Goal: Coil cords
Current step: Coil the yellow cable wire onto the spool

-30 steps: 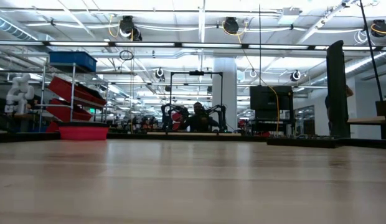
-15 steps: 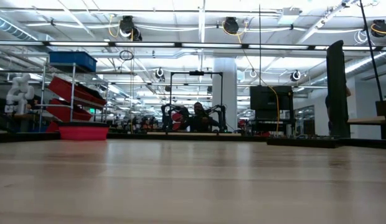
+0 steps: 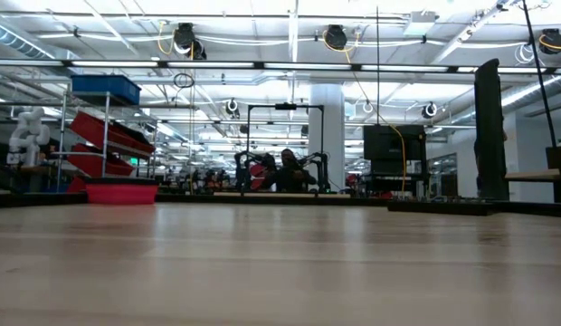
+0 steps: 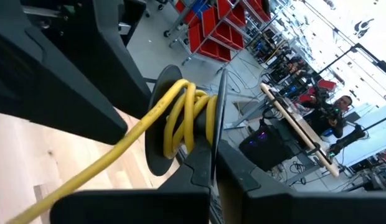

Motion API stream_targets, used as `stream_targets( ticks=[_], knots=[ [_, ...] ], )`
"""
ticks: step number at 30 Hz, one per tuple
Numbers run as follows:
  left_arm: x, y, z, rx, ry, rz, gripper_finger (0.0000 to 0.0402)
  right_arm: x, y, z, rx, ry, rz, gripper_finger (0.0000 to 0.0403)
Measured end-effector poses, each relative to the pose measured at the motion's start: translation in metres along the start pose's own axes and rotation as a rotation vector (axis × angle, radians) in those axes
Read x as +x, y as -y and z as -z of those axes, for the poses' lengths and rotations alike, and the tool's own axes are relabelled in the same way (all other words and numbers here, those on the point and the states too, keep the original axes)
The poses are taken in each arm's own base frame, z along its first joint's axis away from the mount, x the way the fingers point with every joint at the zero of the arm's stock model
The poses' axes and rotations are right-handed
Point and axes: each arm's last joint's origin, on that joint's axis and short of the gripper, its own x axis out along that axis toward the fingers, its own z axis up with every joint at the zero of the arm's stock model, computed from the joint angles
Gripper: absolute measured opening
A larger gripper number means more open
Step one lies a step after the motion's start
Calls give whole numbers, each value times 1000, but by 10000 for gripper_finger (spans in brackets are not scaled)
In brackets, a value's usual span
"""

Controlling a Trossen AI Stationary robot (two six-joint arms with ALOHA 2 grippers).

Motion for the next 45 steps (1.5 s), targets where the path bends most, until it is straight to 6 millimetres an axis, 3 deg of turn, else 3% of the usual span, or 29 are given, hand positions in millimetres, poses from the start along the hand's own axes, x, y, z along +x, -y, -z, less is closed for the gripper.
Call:
stream_targets(
  ticks=[24,45],
  knots=[
    [16,-23,-2,-38,35,-95,135,4,-7,-2,1,47,181,0],
    [23,-18,8,-84,102,-96,135,2,-10,-1,-51,67,275,0]
  ],
)
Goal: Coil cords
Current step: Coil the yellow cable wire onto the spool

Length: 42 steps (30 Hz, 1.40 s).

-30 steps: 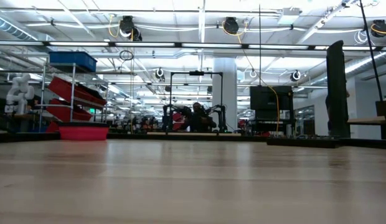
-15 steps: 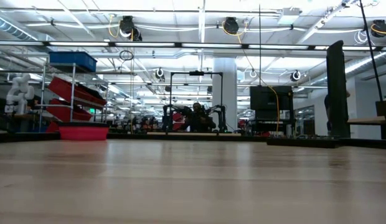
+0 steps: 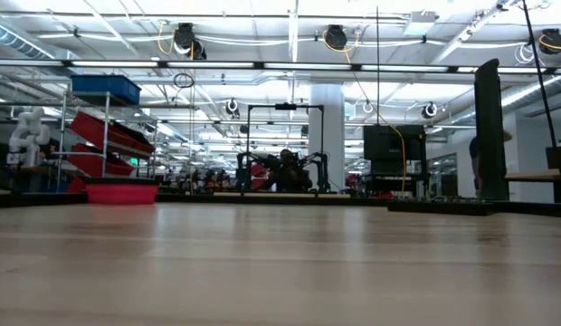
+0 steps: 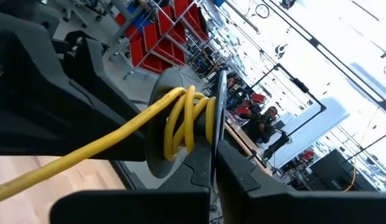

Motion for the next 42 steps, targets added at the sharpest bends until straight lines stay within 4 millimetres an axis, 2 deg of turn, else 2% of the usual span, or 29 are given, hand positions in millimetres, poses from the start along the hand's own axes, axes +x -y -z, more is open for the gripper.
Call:
stream_targets(
  ticks=[11,23,31,37,42],
  knots=[
    [-9,9,0,99,-22,-30,135,-3,0,0,-33,8,8,0],
    [-24,25,-2,90,-27,27,134,-3,0,1,-45,7,9,0],
    [-24,24,-3,101,-25,25,135,-4,0,1,-50,10,6,0],
    [-31,22,-15,159,-29,-79,135,-6,0,1,-55,15,2,0],
    [-32,25,-18,95,-5,18,135,-6,0,1,-55,15,2,0]
  ],
)
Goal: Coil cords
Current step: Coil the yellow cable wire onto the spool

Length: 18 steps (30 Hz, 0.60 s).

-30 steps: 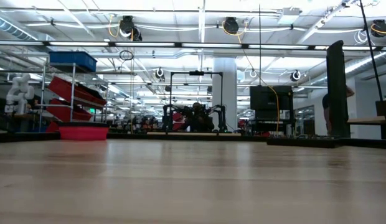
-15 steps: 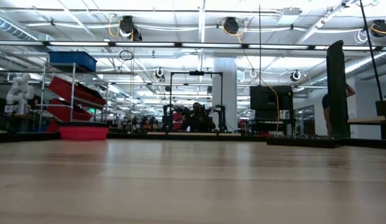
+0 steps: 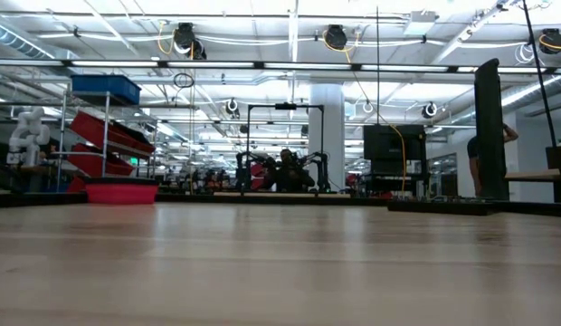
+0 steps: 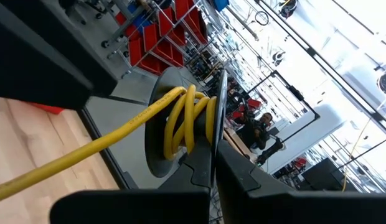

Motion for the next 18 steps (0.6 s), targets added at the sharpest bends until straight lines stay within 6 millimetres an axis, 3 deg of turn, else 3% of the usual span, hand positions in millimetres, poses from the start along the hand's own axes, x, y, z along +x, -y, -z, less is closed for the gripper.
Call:
stream_targets(
  ticks=[7,18],
  knots=[
    [7,-4,1,-44,22,72,138,0,0,0,1,0,0,0],
    [12,-10,2,-108,27,67,197,0,0,-1,9,0,0,0]
  ],
)
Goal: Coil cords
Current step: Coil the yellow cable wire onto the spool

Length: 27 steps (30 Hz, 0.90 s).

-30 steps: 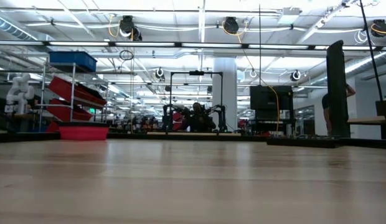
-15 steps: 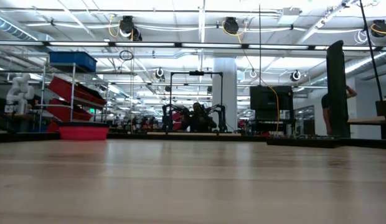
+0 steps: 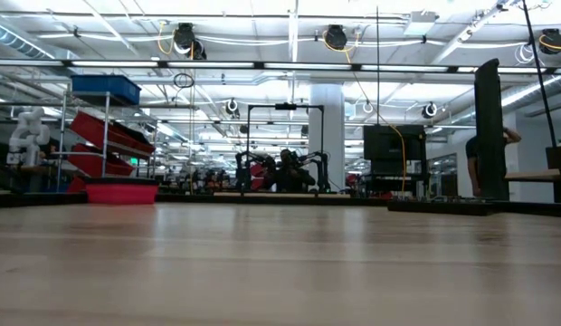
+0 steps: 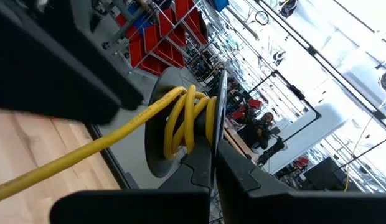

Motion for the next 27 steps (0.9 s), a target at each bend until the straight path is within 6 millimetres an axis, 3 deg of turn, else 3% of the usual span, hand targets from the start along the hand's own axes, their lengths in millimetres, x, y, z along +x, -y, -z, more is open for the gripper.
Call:
stream_targets(
  ticks=[27],
  knots=[
    [16,-19,5,-75,29,-20,199,0,0,-1,-1,0,3,0]
  ],
)
